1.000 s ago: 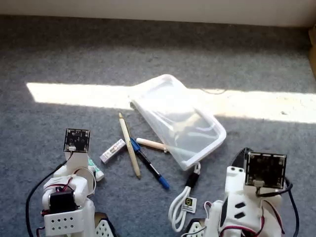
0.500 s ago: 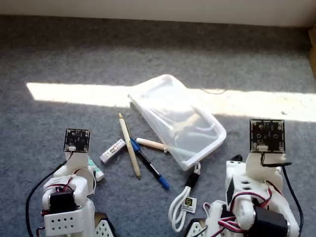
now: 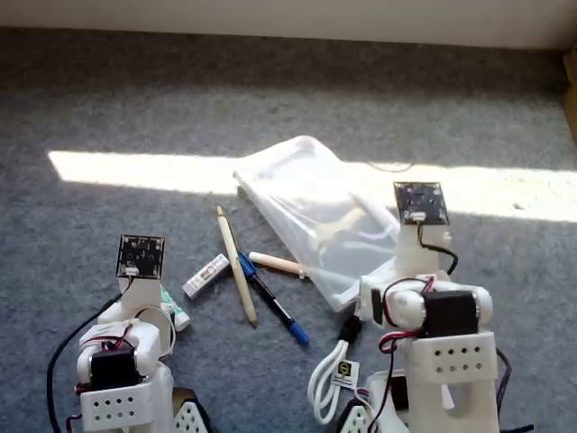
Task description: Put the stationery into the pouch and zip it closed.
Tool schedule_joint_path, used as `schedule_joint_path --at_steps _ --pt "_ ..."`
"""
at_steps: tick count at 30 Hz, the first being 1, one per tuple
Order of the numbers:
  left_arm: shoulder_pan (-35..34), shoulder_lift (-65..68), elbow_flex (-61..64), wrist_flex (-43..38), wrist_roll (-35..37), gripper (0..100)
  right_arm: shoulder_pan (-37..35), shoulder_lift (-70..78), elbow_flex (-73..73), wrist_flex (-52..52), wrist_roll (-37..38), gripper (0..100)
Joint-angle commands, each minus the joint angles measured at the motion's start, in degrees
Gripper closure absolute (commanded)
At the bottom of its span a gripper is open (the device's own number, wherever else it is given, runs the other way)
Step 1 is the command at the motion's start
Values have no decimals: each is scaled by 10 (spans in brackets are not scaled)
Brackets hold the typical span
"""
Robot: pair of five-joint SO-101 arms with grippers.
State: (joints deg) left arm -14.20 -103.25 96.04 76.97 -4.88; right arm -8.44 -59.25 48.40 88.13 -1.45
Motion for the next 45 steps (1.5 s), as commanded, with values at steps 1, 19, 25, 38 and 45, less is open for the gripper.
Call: schedule_joint_path --at_steps 1,19,25,38,45 --pt "5 -4 11 2 -3 986 -27 9 45 -72 -13 851" --pt "5 -4 11 2 -3 986 -126 14 218 -151 -111 848" --pt "5 -4 11 2 -3 986 -134 15 218 -187 -135 848" --pt "5 -4 11 2 -3 986 -130 15 259 -244 -140 850" --pt "5 -4 11 2 -3 986 -121 35 259 -240 -135 850"
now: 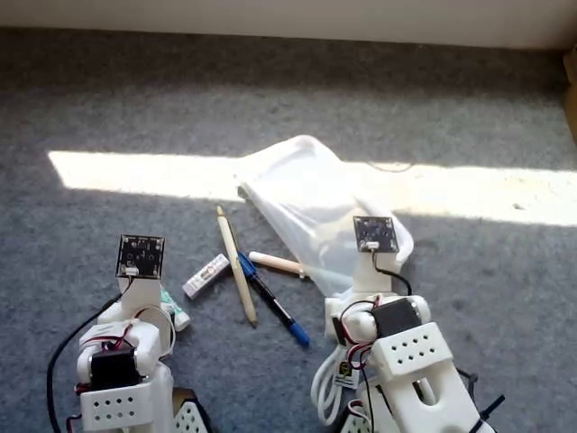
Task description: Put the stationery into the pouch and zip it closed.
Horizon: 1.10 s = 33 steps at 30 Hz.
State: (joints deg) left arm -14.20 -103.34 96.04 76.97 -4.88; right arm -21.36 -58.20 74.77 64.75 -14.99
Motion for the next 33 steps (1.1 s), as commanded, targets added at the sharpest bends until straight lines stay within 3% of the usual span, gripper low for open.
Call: schedule_joint_path --at_steps 1,10,33 --pt "5 -3 11 2 -3 986 8 40 -7 -5 1 850" --pt "5 -3 11 2 -3 986 8 218 -40 -21 -4 850" --pt "5 -3 11 2 -3 986 43 223 -66 -42 -2 851"
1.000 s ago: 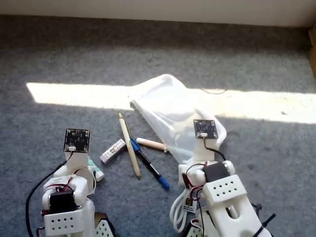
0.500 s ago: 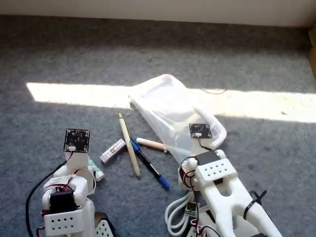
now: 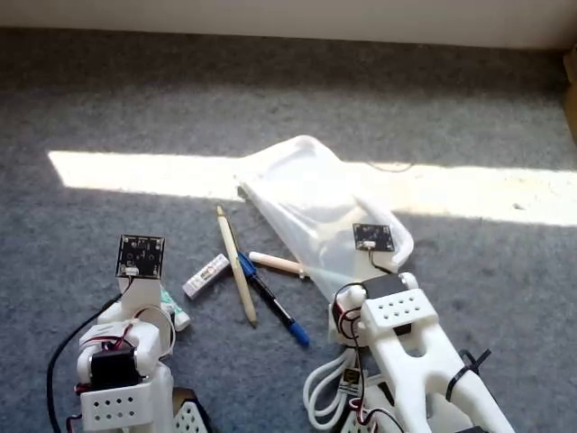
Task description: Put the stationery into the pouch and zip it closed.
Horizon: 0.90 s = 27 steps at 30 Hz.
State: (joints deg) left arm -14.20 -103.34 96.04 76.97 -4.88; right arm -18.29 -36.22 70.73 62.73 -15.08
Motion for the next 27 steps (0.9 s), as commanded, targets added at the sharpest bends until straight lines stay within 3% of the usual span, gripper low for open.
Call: schedule_joint_path --at_steps 1,4,8,21,27 --pt "5 -3 11 2 -3 986 12 3 -26 -31 -1 851" --pt "5 -3 11 2 -3 986 12 3 -22 -39 1 865" --pt "5 -3 11 2 -3 986 12 3 -25 -38 20 995" --pt "5 -3 11 2 -3 986 11 -26 -42 -34 100 995" --pt "5 -3 11 2 -3 986 -8 -135 -105 80 117 995"
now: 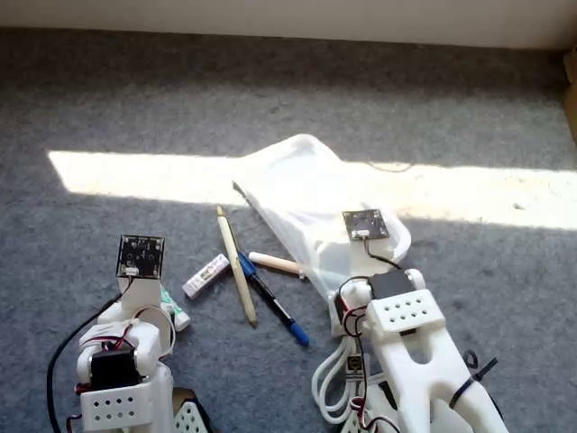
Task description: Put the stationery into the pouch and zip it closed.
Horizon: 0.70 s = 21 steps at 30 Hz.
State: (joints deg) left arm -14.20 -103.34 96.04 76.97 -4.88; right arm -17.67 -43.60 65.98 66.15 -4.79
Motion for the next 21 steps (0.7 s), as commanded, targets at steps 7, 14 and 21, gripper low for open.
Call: schedule_joint_path --at_steps 7,14,21 --pt "5 -3 11 2 -3 986 -53 -137 -91 58 16 995" --pt "5 -3 11 2 -3 986 -98 -166 -91 49 17 995" --pt "5 -3 11 2 -3 986 -156 -198 -91 -4 24 995"
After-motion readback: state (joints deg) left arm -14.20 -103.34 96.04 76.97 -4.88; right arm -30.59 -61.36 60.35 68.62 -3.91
